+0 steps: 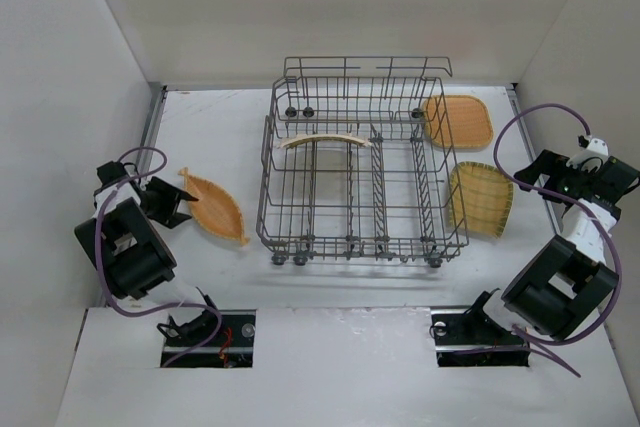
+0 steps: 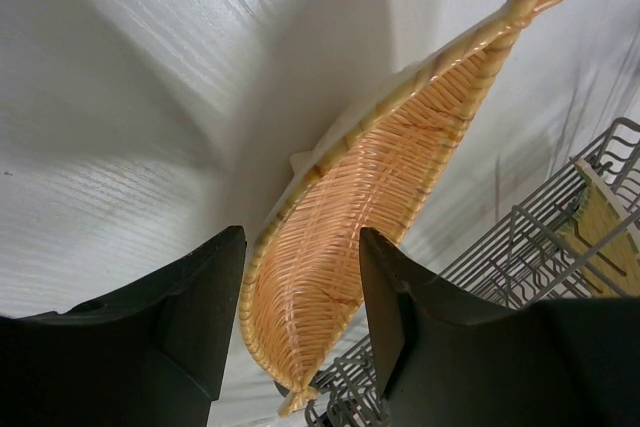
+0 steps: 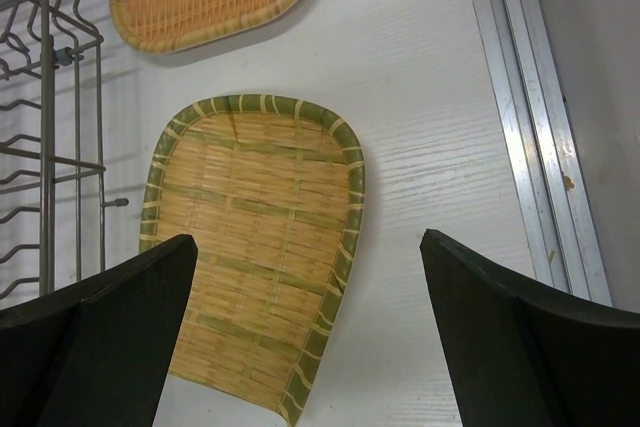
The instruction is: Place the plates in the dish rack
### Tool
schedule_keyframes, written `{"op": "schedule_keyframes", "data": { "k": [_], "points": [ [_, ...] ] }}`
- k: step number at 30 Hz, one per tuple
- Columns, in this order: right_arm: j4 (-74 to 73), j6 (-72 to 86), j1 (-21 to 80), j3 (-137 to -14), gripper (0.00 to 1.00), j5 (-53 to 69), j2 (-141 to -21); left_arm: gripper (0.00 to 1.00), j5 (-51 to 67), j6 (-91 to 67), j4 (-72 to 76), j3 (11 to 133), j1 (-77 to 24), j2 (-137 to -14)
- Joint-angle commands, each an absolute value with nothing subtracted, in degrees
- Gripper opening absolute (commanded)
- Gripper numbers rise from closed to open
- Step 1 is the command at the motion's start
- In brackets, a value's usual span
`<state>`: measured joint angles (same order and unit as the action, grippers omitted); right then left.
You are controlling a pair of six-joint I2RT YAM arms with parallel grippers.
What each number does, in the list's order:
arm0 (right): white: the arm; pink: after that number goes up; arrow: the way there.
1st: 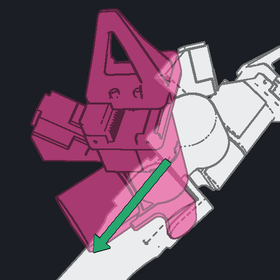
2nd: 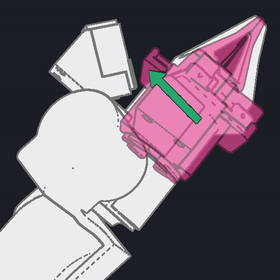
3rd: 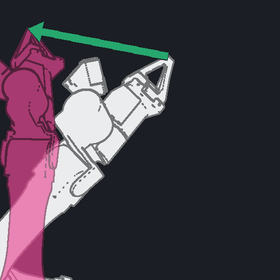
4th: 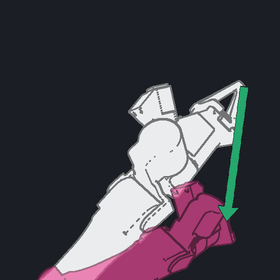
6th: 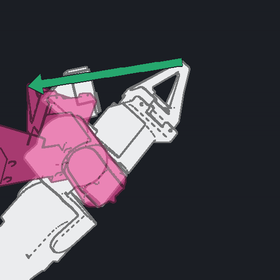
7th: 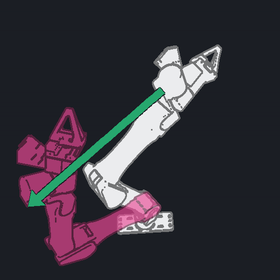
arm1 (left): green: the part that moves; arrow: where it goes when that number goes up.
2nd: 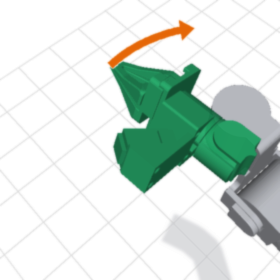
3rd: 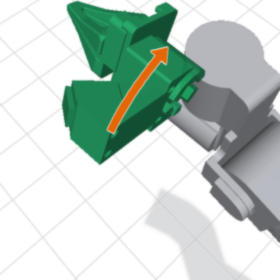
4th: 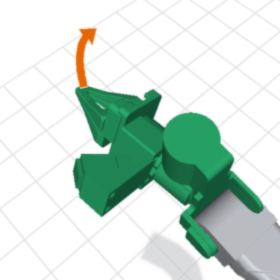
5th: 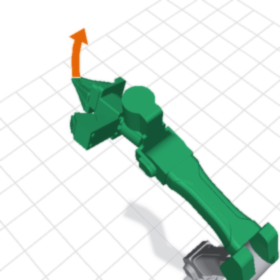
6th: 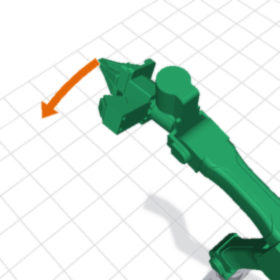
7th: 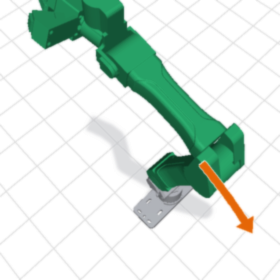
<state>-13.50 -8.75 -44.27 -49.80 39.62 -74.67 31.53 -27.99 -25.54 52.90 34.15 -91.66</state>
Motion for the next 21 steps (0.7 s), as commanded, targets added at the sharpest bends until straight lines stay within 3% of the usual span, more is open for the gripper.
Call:
{"op": "schedule_keyframes", "data": {
  "k": [1,17,21],
  "points": [
    [-12.2,-8.7,-44.5,-51.9,1.00,39.6,-74.3,0.46,31.0,-28.6,-25.9,54.2,34.1,-91.1],
    [-12.4,-8.4,-44.6,-51.5,1.00,39.4,-73.4,0.50,29.2,-27.8,-21.4,50.4,31.2,-93.1],
    [-12.4,-8.4,-44.6,-51.6,1.00,39.4,-73.7,0.42,29.1,-27.2,-19.9,51.2,29.1,-94.7]
  ]
}}
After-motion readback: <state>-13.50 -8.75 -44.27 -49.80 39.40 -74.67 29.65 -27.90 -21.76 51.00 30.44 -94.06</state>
